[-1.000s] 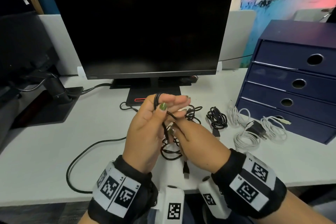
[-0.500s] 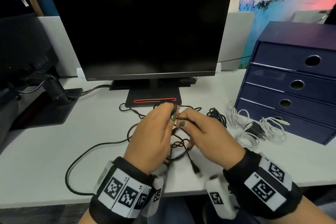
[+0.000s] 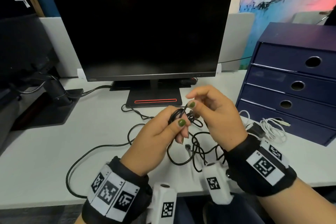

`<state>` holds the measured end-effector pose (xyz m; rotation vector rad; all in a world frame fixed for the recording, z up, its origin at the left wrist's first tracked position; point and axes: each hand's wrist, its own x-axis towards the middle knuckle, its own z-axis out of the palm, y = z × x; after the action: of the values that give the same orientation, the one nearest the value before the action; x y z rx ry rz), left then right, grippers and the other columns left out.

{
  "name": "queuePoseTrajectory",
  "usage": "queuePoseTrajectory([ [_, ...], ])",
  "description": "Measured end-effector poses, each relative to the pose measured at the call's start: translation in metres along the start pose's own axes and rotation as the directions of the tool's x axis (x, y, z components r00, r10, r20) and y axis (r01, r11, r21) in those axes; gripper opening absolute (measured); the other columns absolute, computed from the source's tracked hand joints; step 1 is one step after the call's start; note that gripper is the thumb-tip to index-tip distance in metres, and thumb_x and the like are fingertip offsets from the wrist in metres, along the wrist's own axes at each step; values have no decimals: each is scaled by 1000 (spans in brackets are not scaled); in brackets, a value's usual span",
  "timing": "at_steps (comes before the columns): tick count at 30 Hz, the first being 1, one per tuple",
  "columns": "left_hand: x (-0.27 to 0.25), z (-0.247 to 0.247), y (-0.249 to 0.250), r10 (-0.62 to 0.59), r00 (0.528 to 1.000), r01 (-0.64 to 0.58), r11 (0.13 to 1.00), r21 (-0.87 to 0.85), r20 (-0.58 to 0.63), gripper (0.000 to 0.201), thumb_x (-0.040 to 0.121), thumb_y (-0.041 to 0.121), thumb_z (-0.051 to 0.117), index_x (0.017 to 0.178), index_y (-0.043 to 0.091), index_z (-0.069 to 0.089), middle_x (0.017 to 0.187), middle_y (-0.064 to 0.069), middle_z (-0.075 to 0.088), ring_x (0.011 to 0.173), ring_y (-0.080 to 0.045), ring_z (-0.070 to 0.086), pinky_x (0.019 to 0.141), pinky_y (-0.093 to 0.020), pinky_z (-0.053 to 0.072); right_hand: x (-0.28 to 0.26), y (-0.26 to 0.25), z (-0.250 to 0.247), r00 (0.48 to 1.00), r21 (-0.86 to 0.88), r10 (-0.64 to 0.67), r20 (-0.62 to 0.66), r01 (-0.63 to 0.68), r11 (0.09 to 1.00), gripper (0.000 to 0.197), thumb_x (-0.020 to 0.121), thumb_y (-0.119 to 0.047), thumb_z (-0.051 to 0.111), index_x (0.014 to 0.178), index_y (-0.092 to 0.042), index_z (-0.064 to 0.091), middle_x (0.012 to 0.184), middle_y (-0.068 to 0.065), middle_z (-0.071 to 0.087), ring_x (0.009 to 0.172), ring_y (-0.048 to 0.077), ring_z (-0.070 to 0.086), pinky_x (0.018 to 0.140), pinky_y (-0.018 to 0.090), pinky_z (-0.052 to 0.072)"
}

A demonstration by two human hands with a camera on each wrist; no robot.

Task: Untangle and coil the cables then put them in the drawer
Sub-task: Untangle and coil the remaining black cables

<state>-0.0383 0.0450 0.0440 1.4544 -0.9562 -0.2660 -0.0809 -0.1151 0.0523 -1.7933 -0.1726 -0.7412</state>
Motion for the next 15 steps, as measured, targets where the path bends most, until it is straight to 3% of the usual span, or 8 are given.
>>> queuePoseTrajectory([
  [3,0,6,7,4,1000,-12,948,-317,-25,21,93,19,39,85,13,58,70,2,62,62,-14,56,66,-22,49,-7,6,11,1000,-97,-5,29,8,995,26,96,-23,50,111,-36,67,89,-7,63,76,9,62,76,20,50],
  [5,1,6,10,10,996,-53,868,-493,-89,30,93,20,36,82,18,64,76,-3,68,69,-18,64,71,-26,53,-12,11,20,988,-181,65,139,-39,983,33,99,-30,41,126,-34,58,101,-6,65,94,7,63,88,27,50],
  [7,3,3,13,18,983,-119,819,-562,-181,27,96,21,35,87,14,60,92,-8,73,86,-22,70,75,-25,54,-17,15,26,961,-344,141,237,-53,937,32,96,-33,41,117,-20,61,97,-3,67,91,8,62,85,37,50],
  [9,3,2,13,24,966,-164,824,-543,-257,23,99,21,33,93,9,52,108,-13,71,104,-26,67,82,-26,54,-23,13,29,936,-434,193,295,-49,900,12,94,-29,50,95,-19,56,77,-6,61,75,11,56,75,40,48],
  [11,4,1,10,33,948,-198,838,-508,-316,21,99,19,31,97,8,50,120,-13,67,114,-27,62,91,-28,51,-28,11,32,904,-458,211,371,-20,889,8,90,-24,54,86,-28,48,76,-8,55,75,12,52,73,37,45],
  [12,4,1,7,43,939,-214,850,-481,-341,20,101,18,32,98,9,50,124,-12,64,118,-26,60,95,-30,49,-29,10,32,882,-499,234,409,2,867,8,87,-23,52,90,-29,50,81,-8,53,80,12,50,78,35,44],
  [15,4,-1,-2,108,914,-204,956,-212,-392,19,99,22,35,105,17,53,134,1,58,125,-16,54,105,-34,42,-28,9,29,845,-607,282,455,62,793,44,73,-15,39,115,-17,52,100,-6,50,98,15,44,94,36,38],
])
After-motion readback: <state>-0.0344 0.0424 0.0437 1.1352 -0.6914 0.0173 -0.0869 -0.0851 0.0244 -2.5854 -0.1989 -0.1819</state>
